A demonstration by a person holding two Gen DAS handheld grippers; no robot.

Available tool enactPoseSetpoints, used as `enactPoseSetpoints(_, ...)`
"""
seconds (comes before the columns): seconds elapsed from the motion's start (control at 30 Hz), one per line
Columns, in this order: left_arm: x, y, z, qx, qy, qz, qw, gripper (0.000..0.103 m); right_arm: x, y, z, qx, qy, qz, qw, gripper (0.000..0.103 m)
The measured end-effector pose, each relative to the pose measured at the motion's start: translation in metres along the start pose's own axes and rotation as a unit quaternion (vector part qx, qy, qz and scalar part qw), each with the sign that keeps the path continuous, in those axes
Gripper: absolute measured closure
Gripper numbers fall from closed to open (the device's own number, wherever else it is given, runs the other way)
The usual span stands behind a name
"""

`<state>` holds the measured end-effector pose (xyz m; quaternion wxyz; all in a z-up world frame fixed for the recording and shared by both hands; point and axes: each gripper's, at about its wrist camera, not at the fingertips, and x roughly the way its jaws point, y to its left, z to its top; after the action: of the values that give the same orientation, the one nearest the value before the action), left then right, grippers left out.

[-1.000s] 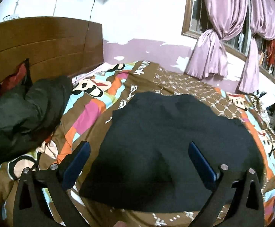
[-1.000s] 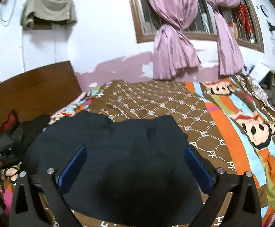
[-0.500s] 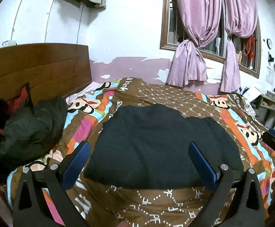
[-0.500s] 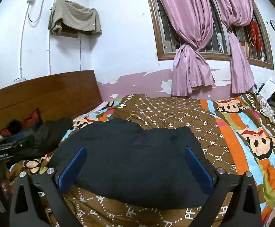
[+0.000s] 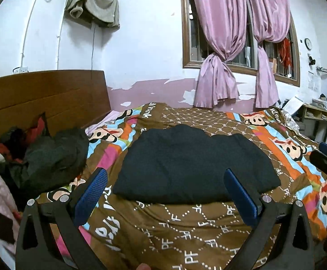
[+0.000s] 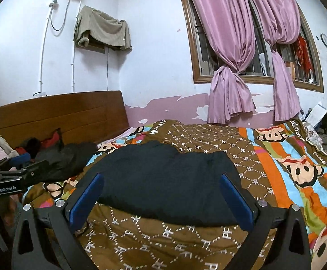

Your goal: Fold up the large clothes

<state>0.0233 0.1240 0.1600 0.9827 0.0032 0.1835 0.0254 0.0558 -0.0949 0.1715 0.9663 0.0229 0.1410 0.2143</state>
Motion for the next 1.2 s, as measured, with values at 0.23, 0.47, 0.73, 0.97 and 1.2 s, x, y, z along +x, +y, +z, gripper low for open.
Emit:
enactPoseSetpoints(0.23,-0.015,-0.011,-0.026,0.015,-0.017,-0.014,0.9997,0.002,-0.015,0.006,-0.026,0.007,0.007,-0.008,1.0,0.0)
enactPoseSetpoints(0.47,-0.005,-0.016,-0.063,0.016,0.009,-0.03,0.9994,0.002,-0.011,0.009,-0.045,0.01,0.026,-0.02,0.999,0.0)
enactPoseSetpoints(0.73,0.001,-0.018,-0.076,0.012,0.036,-0.031,0.9988,0.002,0.0,0.011,-0.068,0.003,0.056,-0.028,0.998,0.0)
enactPoseSetpoints(0.97,0.0,-0.02,-0.079,0.013,0.042,-0.028,0.9986,0.002,0.002,0.011,-0.069,0.004,0.058,-0.029,0.998,0.0)
enactPoseSetpoints(1.2,0.002,-0.019,-0.079,0.013,0.044,-0.033,0.9984,0.002,0.003,0.01,-0.07,0.008,0.06,-0.029,0.998,0.0)
